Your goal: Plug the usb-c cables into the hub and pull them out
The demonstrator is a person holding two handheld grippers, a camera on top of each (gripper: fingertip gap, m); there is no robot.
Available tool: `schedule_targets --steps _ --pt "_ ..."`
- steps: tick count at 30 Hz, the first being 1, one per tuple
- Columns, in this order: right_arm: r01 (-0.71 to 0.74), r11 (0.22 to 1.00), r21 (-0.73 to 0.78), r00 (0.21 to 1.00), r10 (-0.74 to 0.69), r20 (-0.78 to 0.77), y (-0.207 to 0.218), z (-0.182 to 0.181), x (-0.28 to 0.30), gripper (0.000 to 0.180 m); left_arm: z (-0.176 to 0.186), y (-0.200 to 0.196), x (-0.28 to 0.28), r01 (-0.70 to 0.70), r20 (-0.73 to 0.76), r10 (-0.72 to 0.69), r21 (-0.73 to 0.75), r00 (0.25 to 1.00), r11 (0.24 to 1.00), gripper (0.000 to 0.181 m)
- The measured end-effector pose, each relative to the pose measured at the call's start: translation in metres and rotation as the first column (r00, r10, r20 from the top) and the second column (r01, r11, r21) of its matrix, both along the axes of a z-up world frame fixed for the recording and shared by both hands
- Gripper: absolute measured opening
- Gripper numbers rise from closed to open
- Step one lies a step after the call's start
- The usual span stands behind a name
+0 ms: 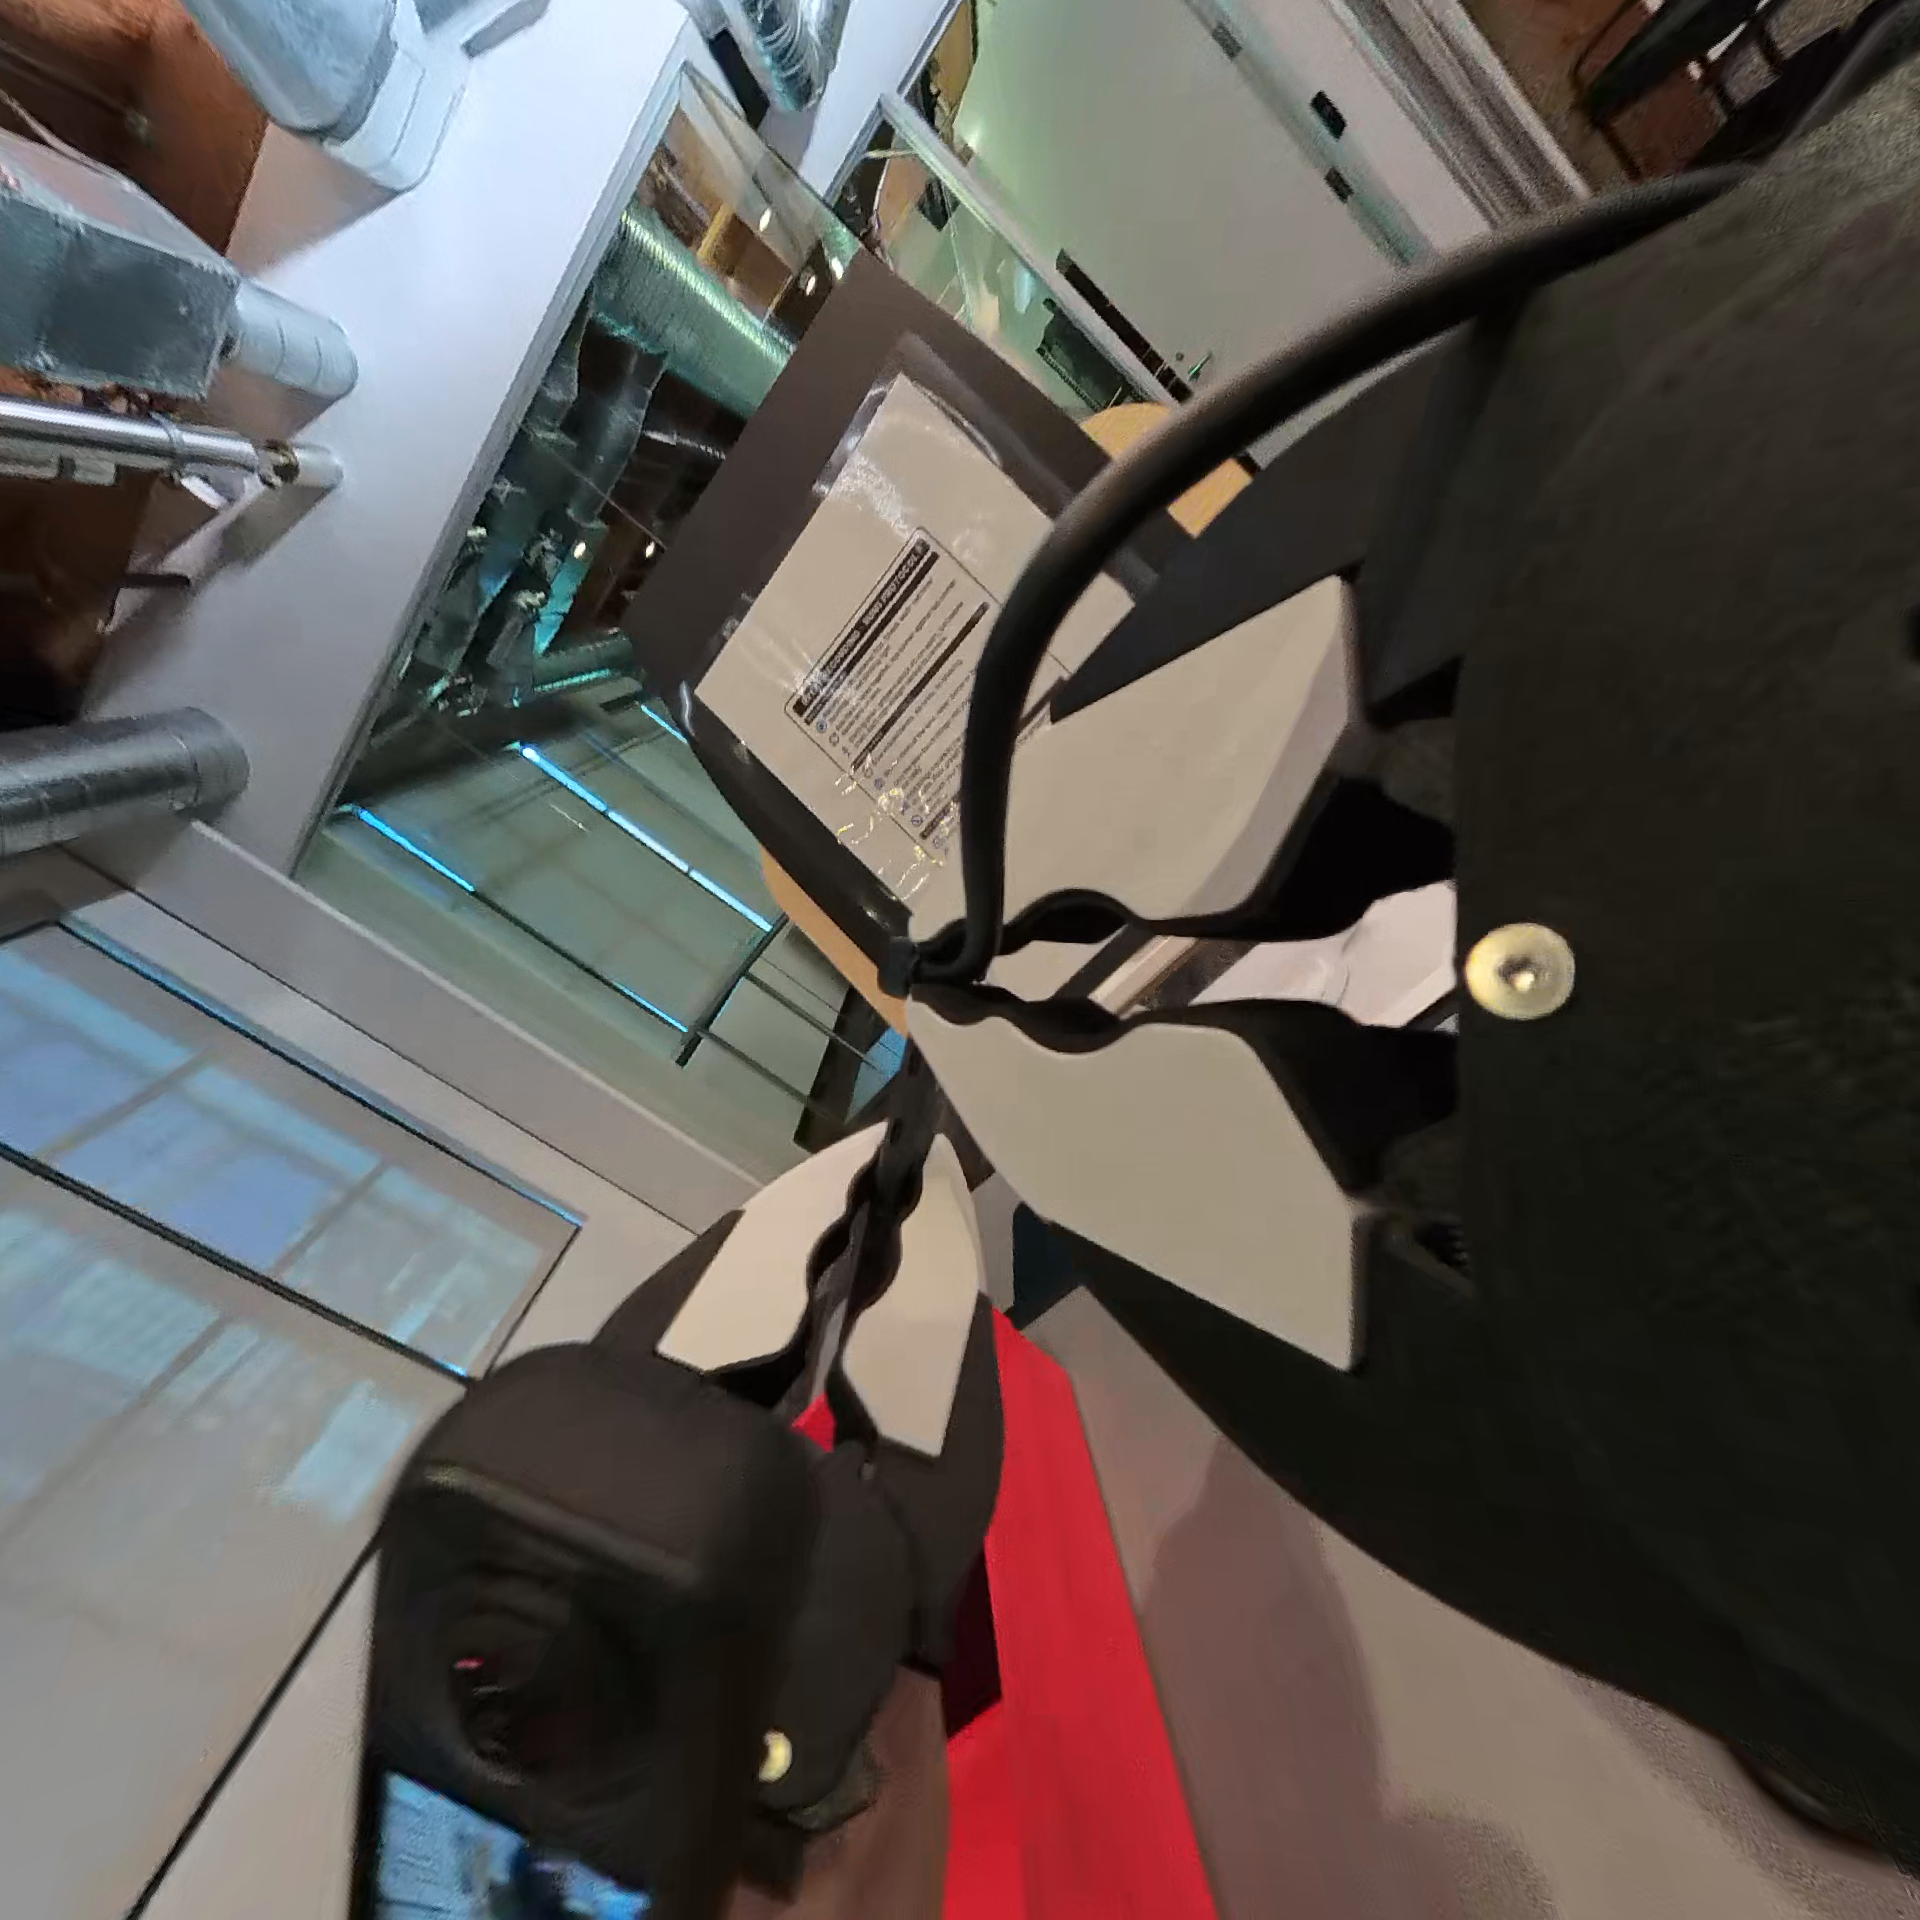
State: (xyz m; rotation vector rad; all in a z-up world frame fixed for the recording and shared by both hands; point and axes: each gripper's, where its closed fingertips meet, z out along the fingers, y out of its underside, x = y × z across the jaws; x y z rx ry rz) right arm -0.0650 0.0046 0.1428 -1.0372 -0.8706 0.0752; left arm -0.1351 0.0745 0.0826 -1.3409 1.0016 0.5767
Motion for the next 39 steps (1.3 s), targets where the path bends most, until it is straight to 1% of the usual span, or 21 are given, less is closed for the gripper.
schedule_targets --steps 4,8,14,18,21,26,32,39 --pt "0.090 0.995 0.043 0.996 -0.089 -0.021 0.008 -0.006 -0.003 0.005 0.000 0.003 -0.003 -0.079 -0.106 0.089 0.097 0.990 0.992 0.009" --pt "0.089 0.996 0.021 0.993 -0.087 -0.080 0.017 -0.022 -0.011 0.005 -0.006 0.006 -0.001 -0.099 -0.137 0.110 0.087 0.984 0.991 0.009" --pt "0.071 0.997 0.015 0.988 -0.068 -0.135 0.021 -0.038 -0.022 0.005 -0.007 0.007 -0.002 -0.110 -0.123 0.117 0.068 0.985 0.992 0.009" --pt "0.123 0.992 0.034 0.987 -0.118 -0.113 0.025 -0.044 -0.022 0.005 -0.010 0.007 -0.001 -0.110 -0.134 0.117 0.061 0.984 0.992 0.009" --pt "0.139 0.990 0.019 0.985 -0.136 -0.107 0.029 -0.049 -0.021 0.005 -0.010 0.007 0.001 -0.106 -0.141 0.114 0.063 0.983 0.992 0.009" --pt "0.110 0.994 -0.003 0.983 -0.110 -0.145 0.030 -0.050 -0.021 0.005 -0.011 0.005 0.007 -0.090 -0.161 0.101 0.072 0.982 0.993 0.009" --pt "0.098 0.995 -0.035 0.978 -0.103 -0.183 0.031 -0.048 -0.017 0.005 -0.011 0.004 0.009 -0.084 -0.149 0.094 0.073 0.984 0.994 0.009" --pt "-0.028 0.993 -0.112 0.977 0.003 -0.214 0.027 -0.051 -0.028 0.005 -0.009 0.004 0.008 -0.071 -0.146 0.083 0.087 0.986 0.994 0.009"
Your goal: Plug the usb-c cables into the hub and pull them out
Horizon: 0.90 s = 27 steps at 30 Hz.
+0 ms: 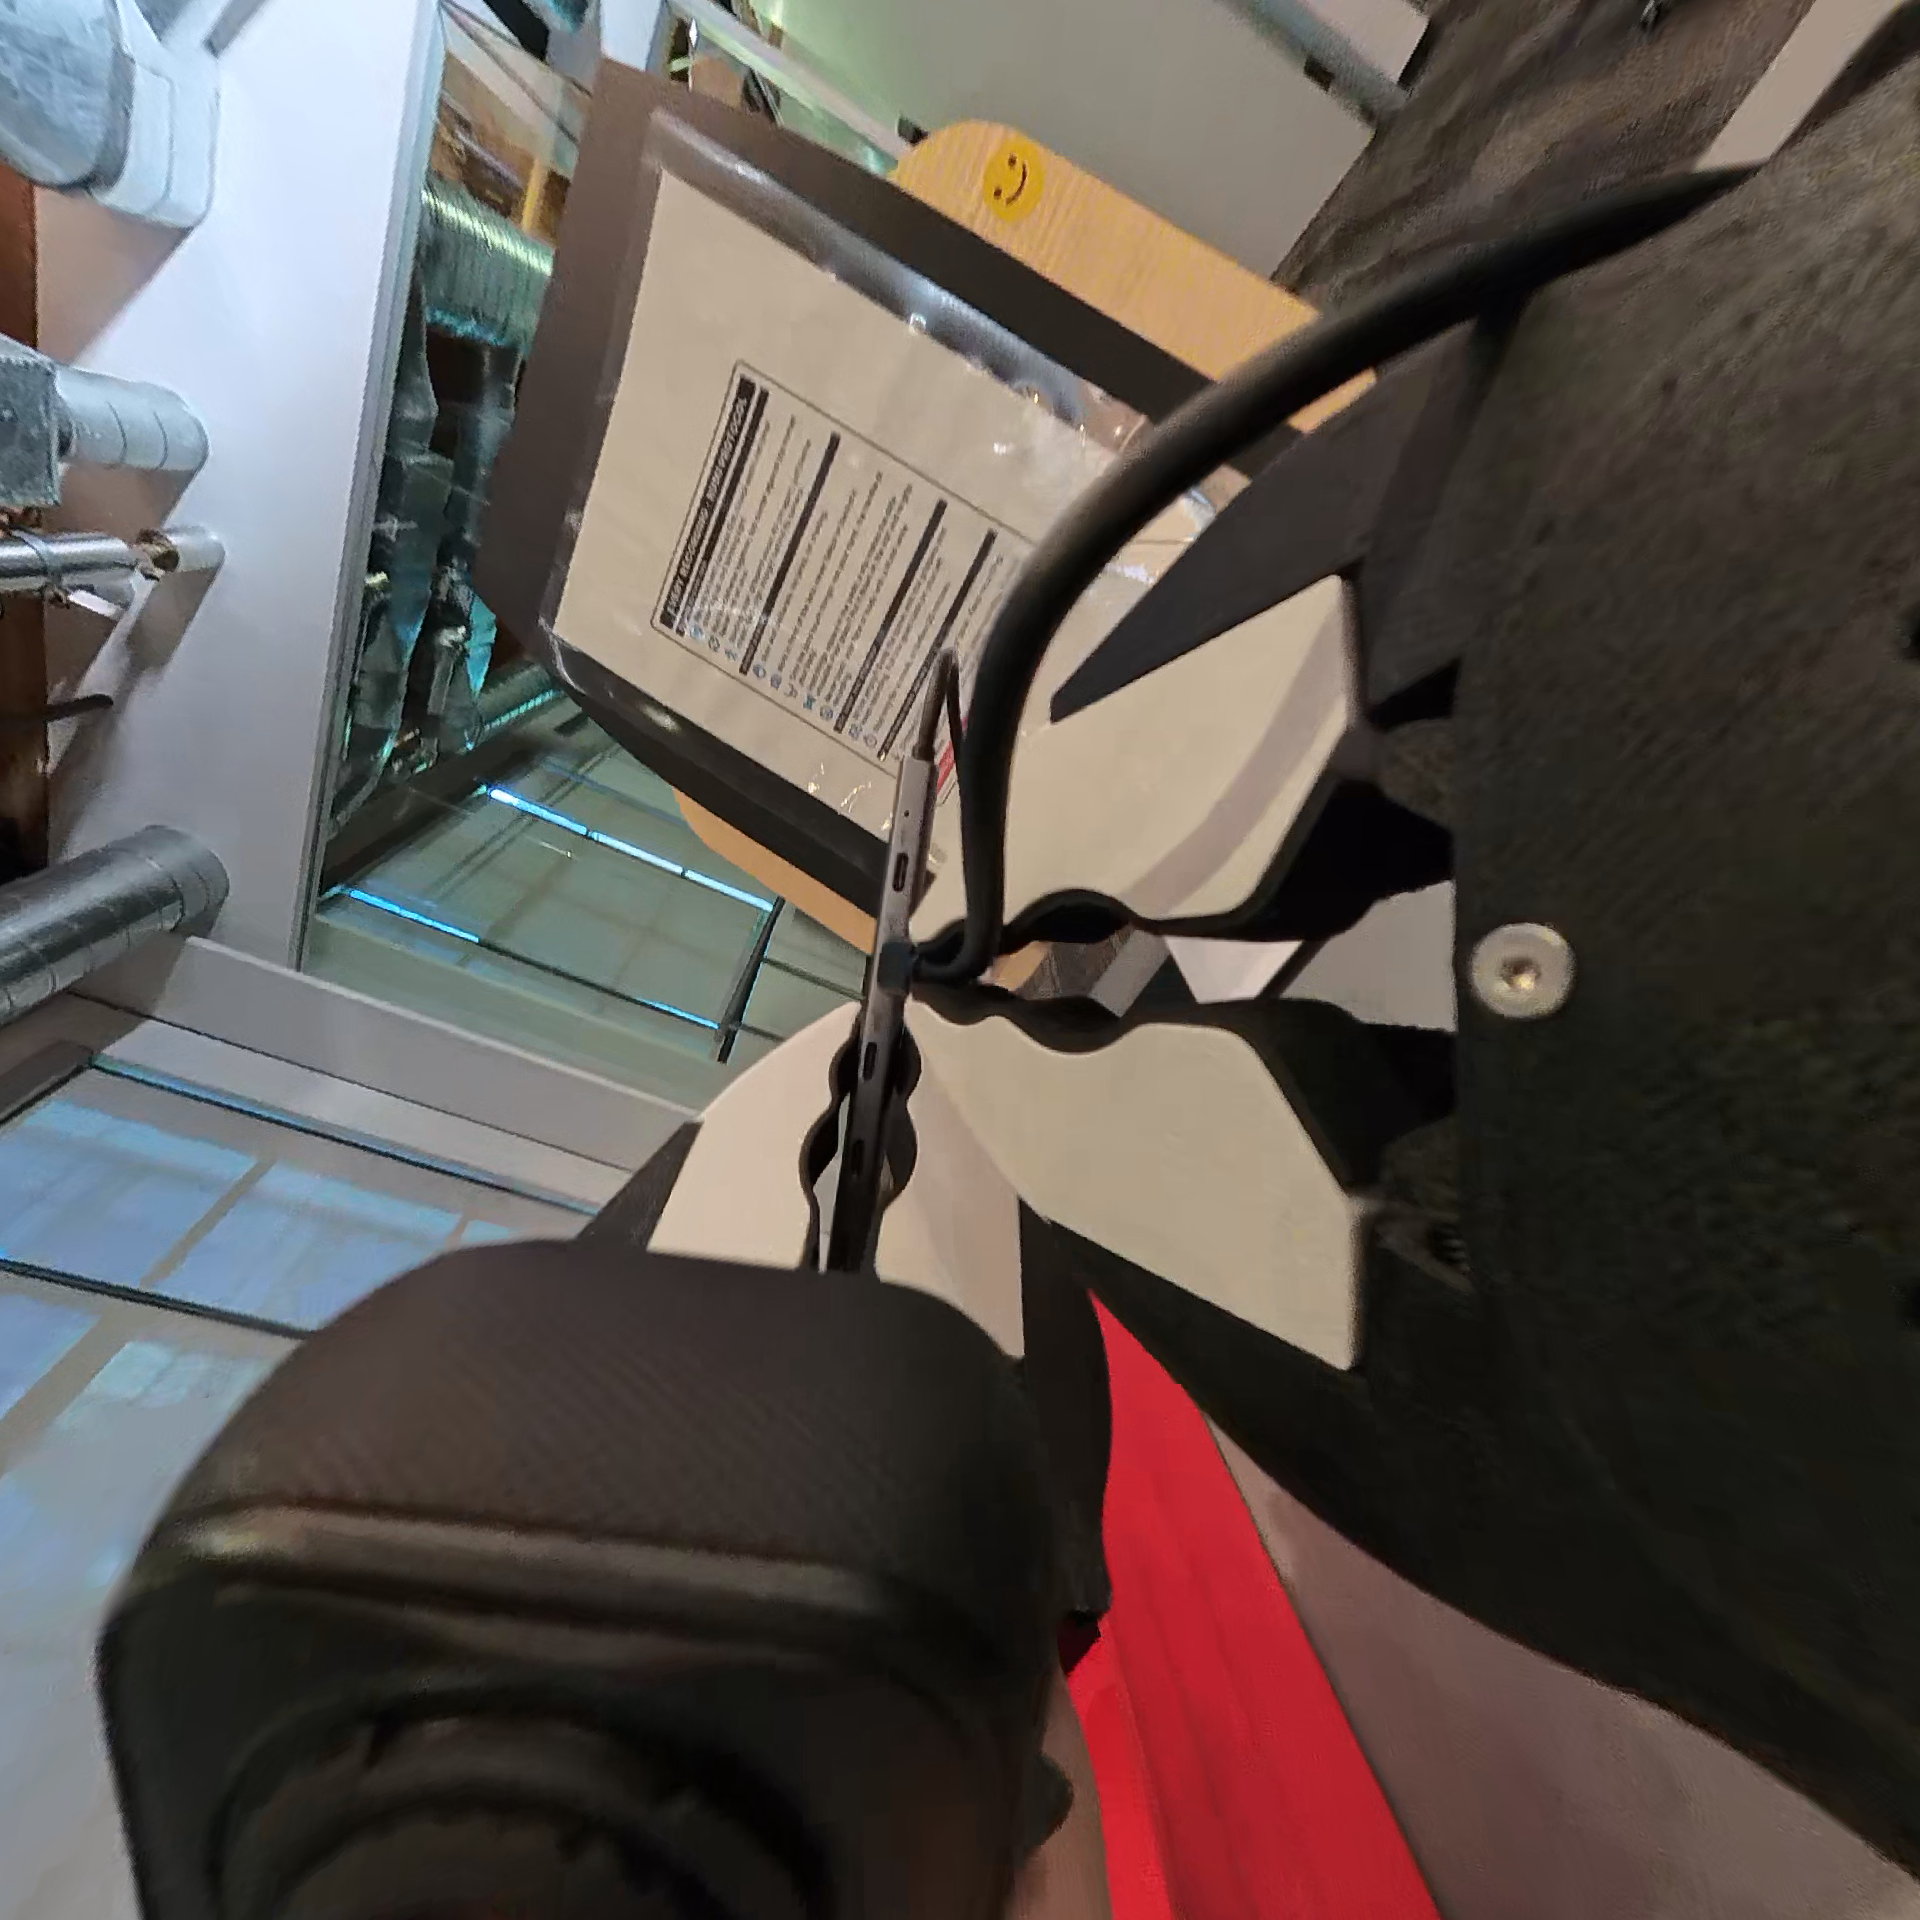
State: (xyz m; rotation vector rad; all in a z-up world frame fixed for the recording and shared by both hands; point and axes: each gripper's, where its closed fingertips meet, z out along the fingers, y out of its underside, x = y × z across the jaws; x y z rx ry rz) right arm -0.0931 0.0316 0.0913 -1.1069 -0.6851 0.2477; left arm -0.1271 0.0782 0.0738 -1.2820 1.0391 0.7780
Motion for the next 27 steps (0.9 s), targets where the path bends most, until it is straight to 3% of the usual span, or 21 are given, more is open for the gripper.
schedule_targets --steps 16,21,27 --pt "-0.034 0.988 -0.149 0.997 0.044 0.066 -0.001 0.007 0.005 0.005 0.005 -0.008 0.010 0.098 -0.045 -0.095 0.069 0.994 0.993 0.009" --pt "-0.119 0.967 -0.226 0.993 0.121 -0.008 -0.004 0.014 0.010 0.005 0.012 -0.018 0.015 0.163 -0.067 -0.157 0.105 0.985 0.981 0.009" --pt "-0.161 0.976 -0.143 0.986 0.166 0.025 -0.009 0.020 0.012 0.005 0.015 -0.022 0.019 0.199 -0.014 -0.199 0.078 0.980 0.977 0.009"
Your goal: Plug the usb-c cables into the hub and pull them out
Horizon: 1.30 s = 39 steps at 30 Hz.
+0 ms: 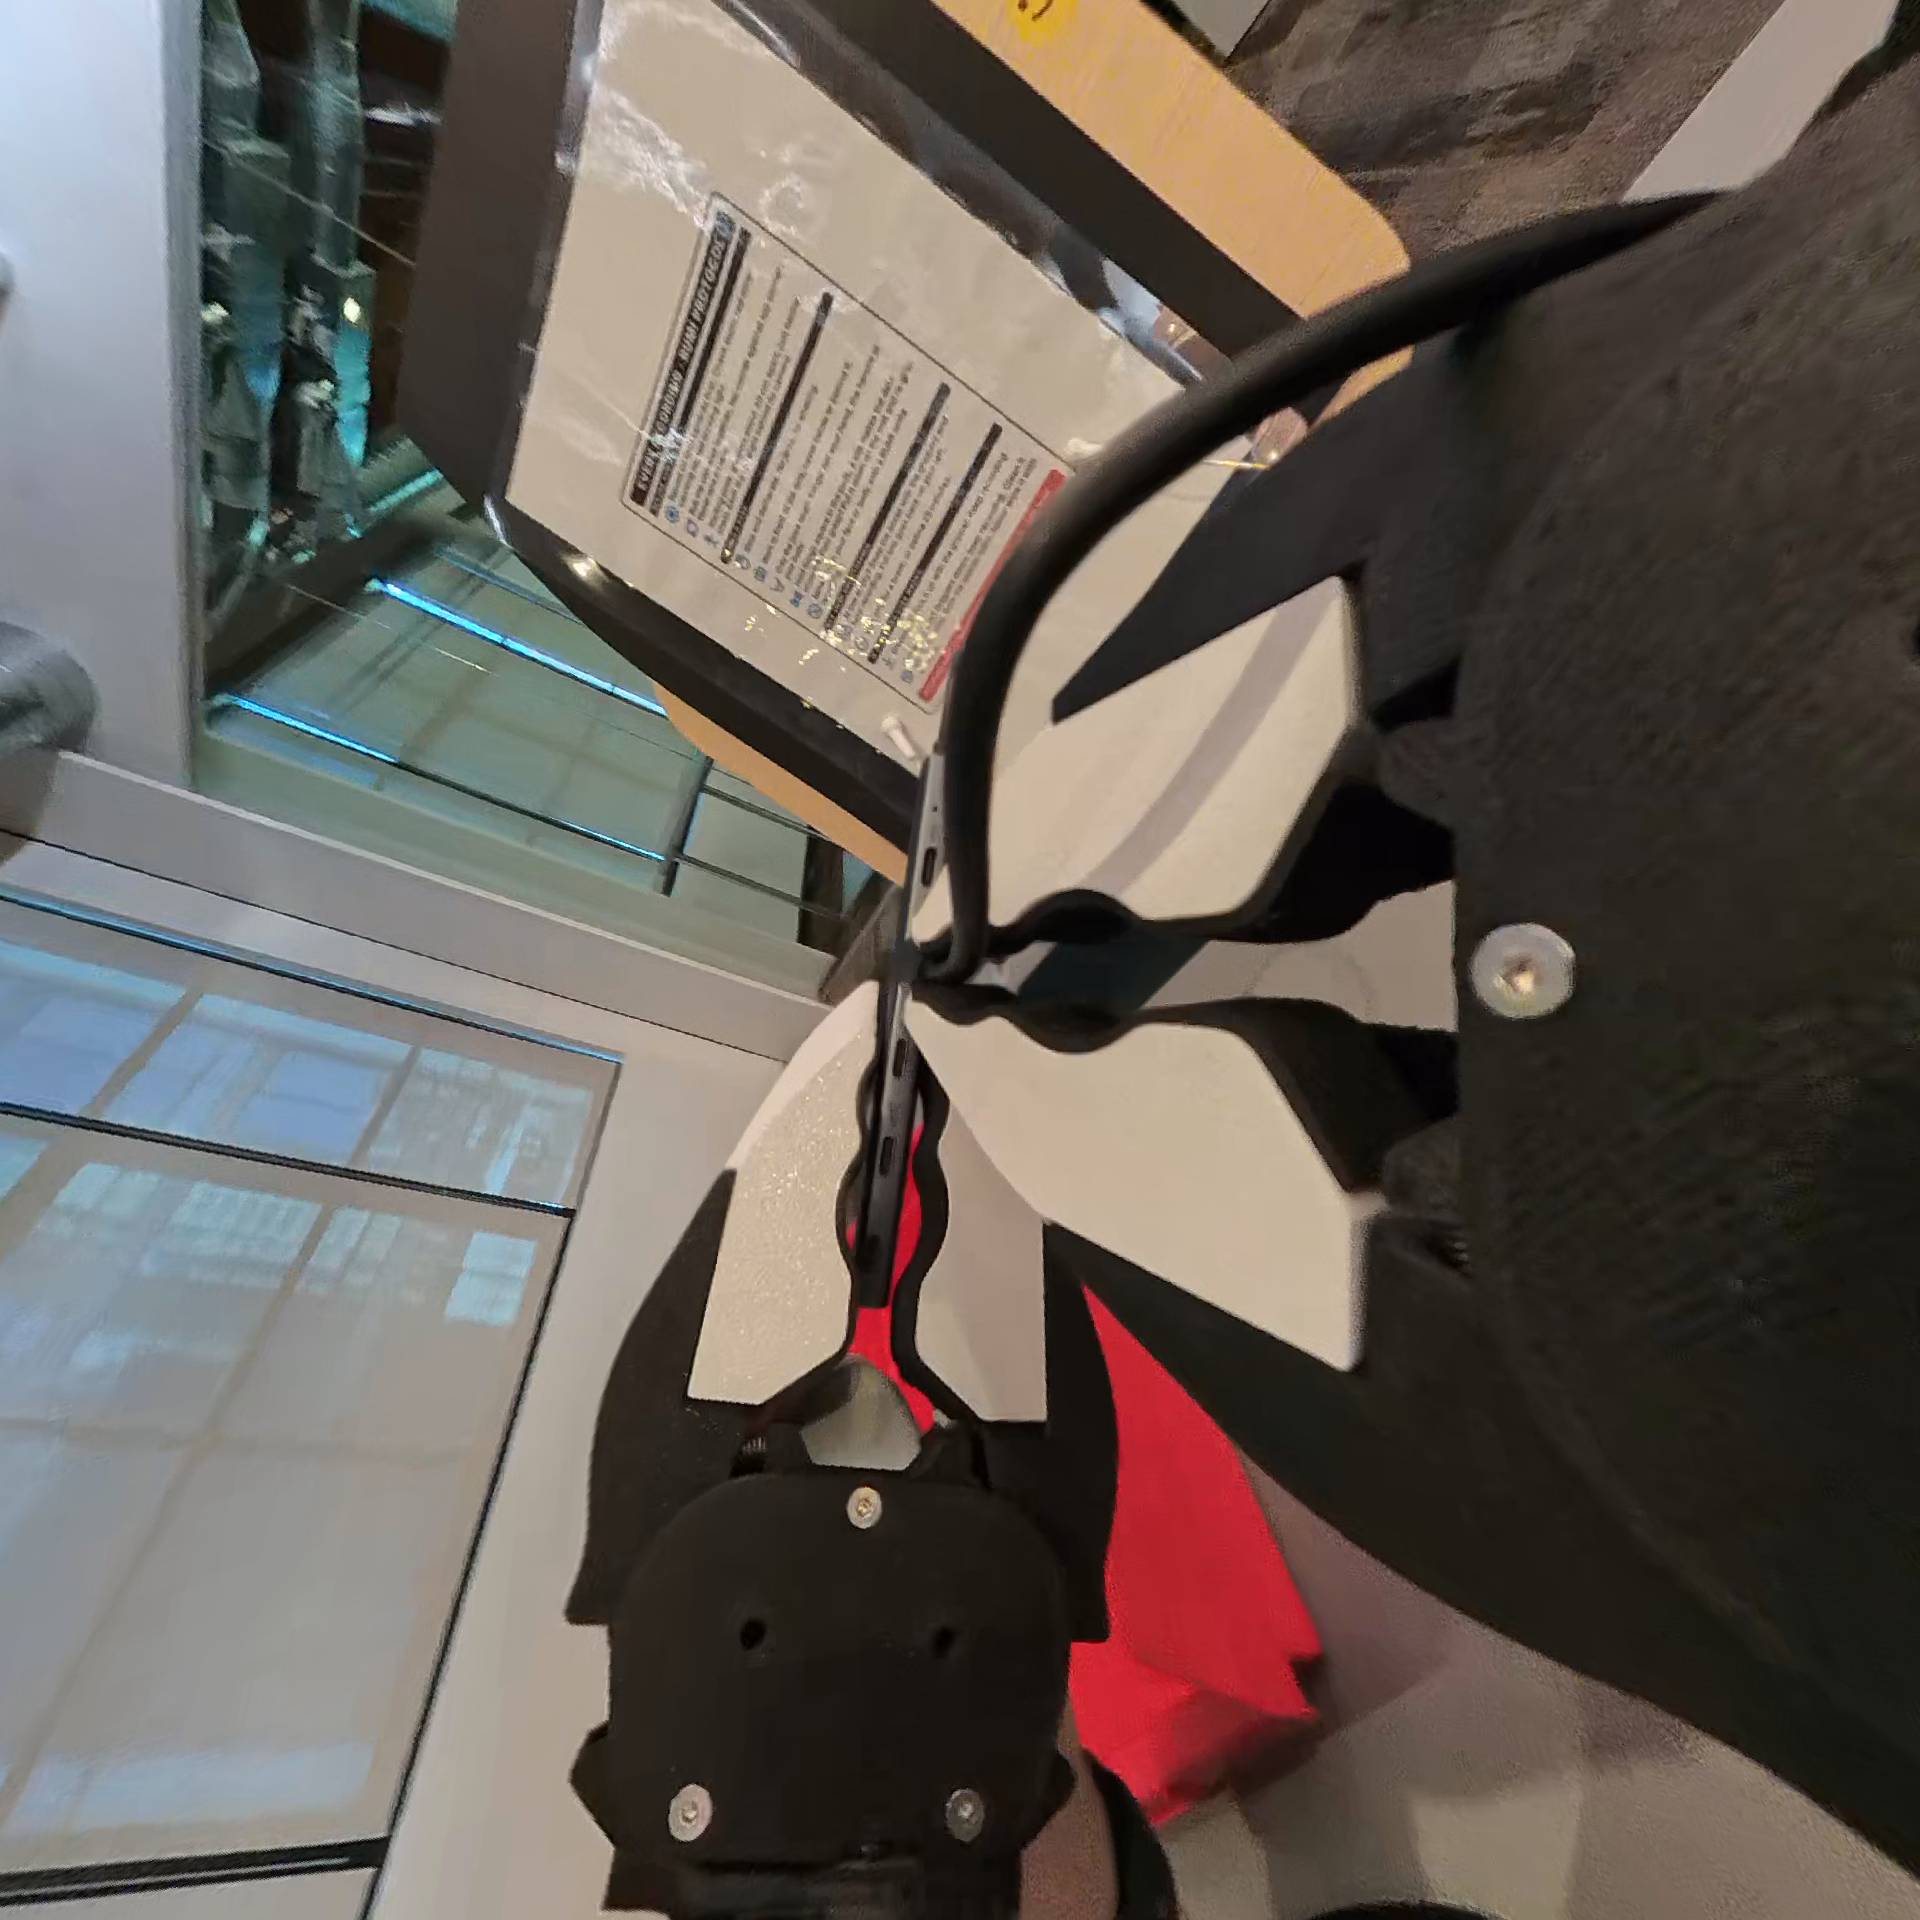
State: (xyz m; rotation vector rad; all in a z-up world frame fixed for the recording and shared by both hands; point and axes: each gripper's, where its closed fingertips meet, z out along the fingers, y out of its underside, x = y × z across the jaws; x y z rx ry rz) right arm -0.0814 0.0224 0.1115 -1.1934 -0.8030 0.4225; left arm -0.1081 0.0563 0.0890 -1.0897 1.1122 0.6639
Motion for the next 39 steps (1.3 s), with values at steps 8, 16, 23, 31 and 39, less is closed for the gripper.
schedule_targets --steps 8,16,23,31,39 --pt "0.044 0.995 0.095 0.999 -0.042 -0.022 -0.009 0.009 -0.005 0.005 0.012 -0.005 -0.006 -0.008 0.022 0.007 0.025 1.000 1.000 0.009" --pt "0.030 0.993 0.115 1.000 -0.031 0.004 -0.019 0.016 -0.008 0.005 0.013 0.002 -0.019 -0.053 0.063 0.053 -0.003 0.997 0.999 0.009" --pt "0.050 0.991 0.123 0.999 -0.050 -0.003 -0.017 0.017 -0.005 0.005 0.016 0.000 -0.018 -0.033 0.080 0.033 0.006 0.996 0.999 0.009" --pt "0.057 0.994 0.098 0.998 -0.055 -0.026 -0.013 0.016 -0.005 0.005 0.019 -0.009 -0.004 0.005 0.058 -0.009 0.064 0.998 0.998 0.009" --pt "-0.068 0.988 0.136 0.997 0.071 -0.022 -0.034 0.033 -0.002 0.005 0.040 -0.034 0.000 0.055 -0.033 -0.049 0.235 0.998 0.970 0.009"
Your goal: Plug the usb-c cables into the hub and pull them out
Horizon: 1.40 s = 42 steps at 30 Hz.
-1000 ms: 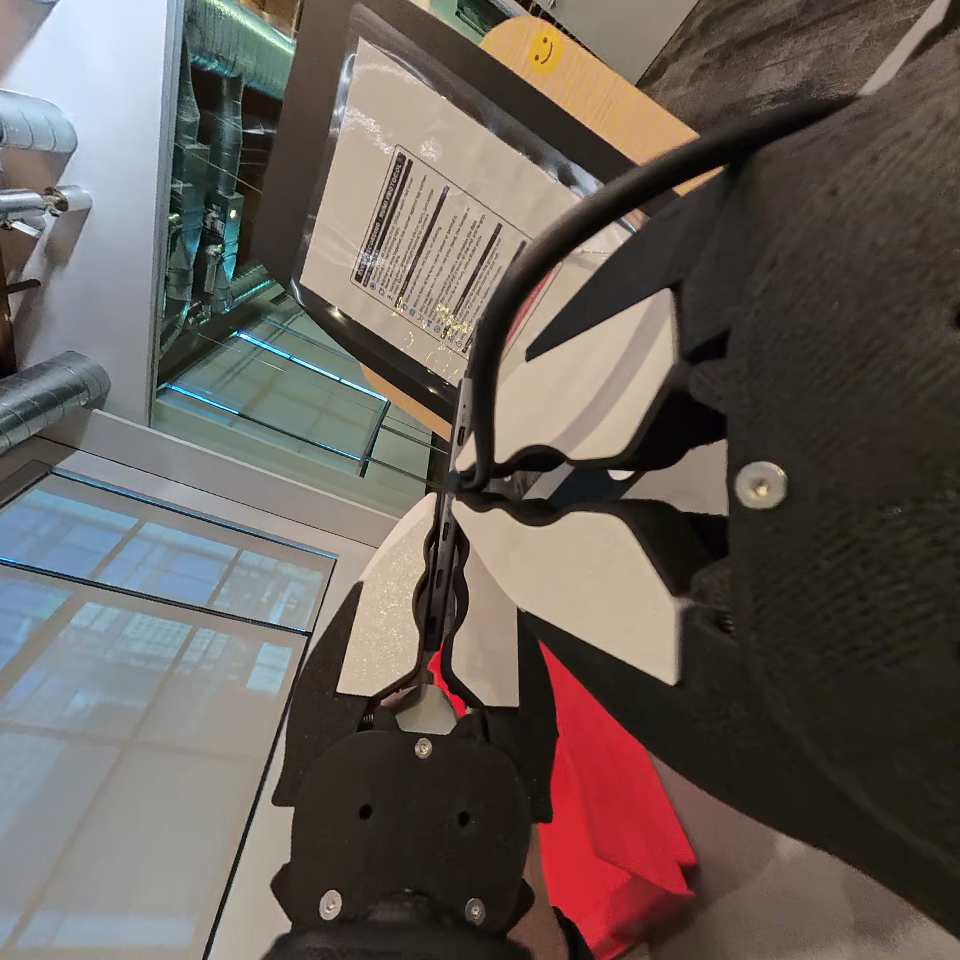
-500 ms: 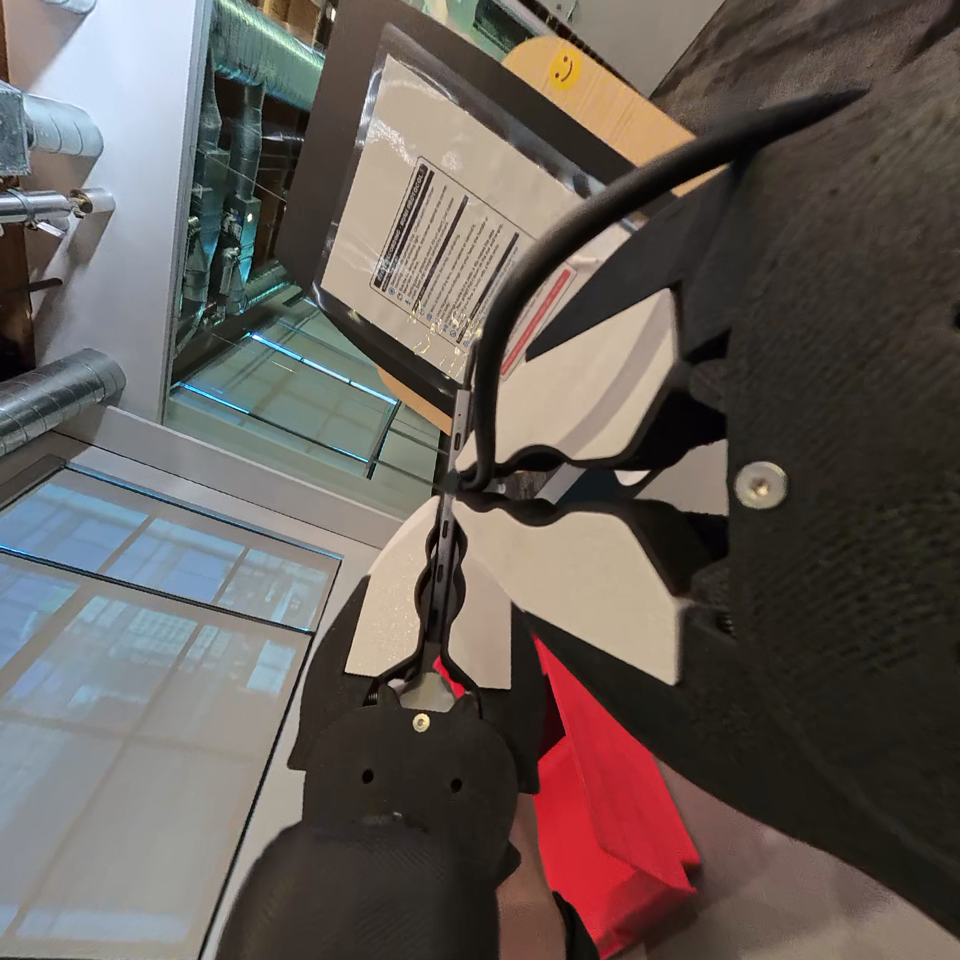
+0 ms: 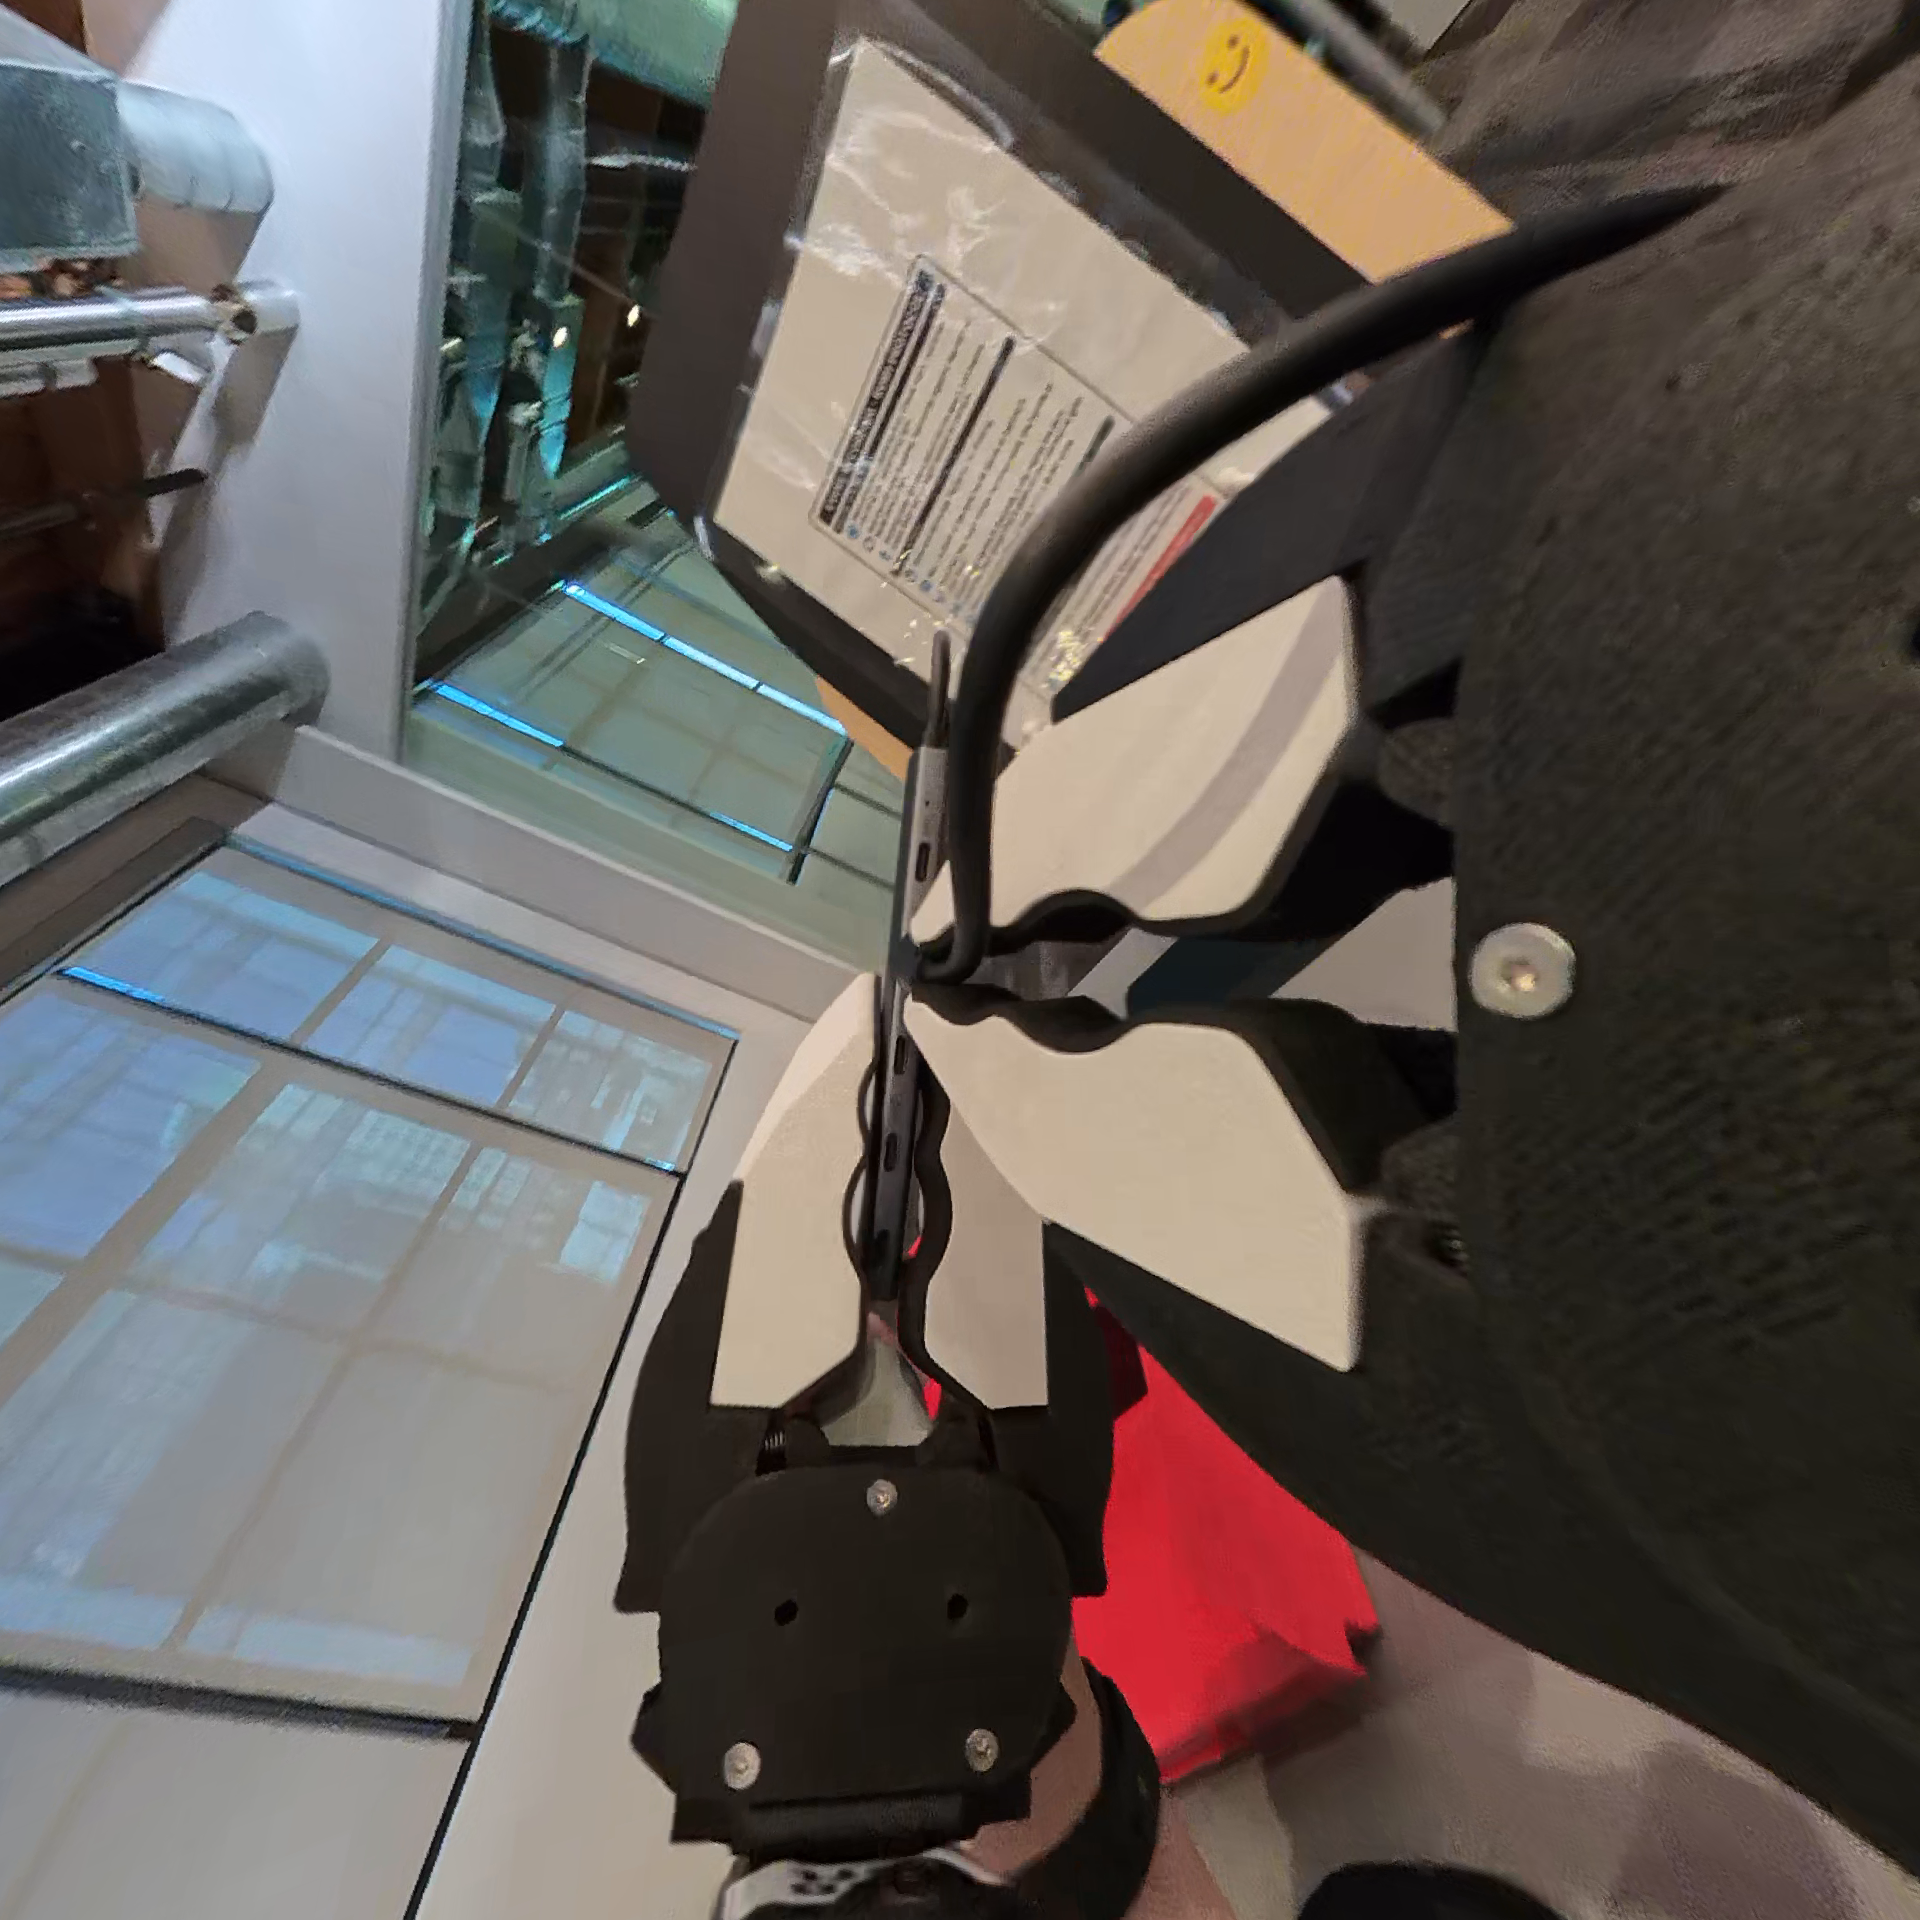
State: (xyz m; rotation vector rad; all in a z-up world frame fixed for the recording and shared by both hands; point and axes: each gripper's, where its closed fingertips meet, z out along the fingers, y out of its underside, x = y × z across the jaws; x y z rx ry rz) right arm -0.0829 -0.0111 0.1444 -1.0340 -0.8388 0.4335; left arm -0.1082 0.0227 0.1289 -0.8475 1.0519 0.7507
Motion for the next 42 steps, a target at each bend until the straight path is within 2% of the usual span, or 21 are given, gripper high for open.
schedule_targets --steps 5,11,16,22,25,31,42 --pt "-0.063 0.995 0.081 0.998 0.065 -0.026 -0.027 0.023 0.004 0.005 0.025 -0.026 0.004 0.029 -0.049 -0.024 0.094 0.998 0.995 0.008" --pt "-0.119 0.982 0.143 0.969 0.146 -0.199 -0.051 0.054 0.022 0.005 0.062 -0.051 0.021 0.064 -0.259 -0.012 0.195 0.966 0.979 0.008" --pt "-0.025 0.960 0.279 0.959 0.102 -0.265 -0.067 0.067 0.030 0.004 0.082 -0.066 0.030 0.070 -0.331 0.015 0.243 0.943 0.968 0.009" --pt "0.119 0.859 0.497 0.924 0.087 -0.372 -0.108 0.086 0.050 0.004 0.109 -0.105 0.052 0.124 -0.316 0.006 0.393 0.949 0.911 0.009" --pt "0.186 0.796 0.577 0.915 0.073 -0.396 -0.123 0.091 0.058 0.004 0.117 -0.119 0.062 0.154 -0.295 -0.038 0.381 0.955 0.912 0.010" --pt "0.231 0.727 0.647 0.903 0.087 -0.421 -0.144 0.098 0.069 0.004 0.126 -0.141 0.076 0.208 -0.287 -0.104 0.361 0.952 0.909 0.016" --pt "0.347 0.539 0.768 0.914 -0.009 -0.406 -0.171 0.100 0.071 0.005 0.129 -0.156 0.085 0.279 -0.149 -0.256 0.155 0.955 0.948 0.025"
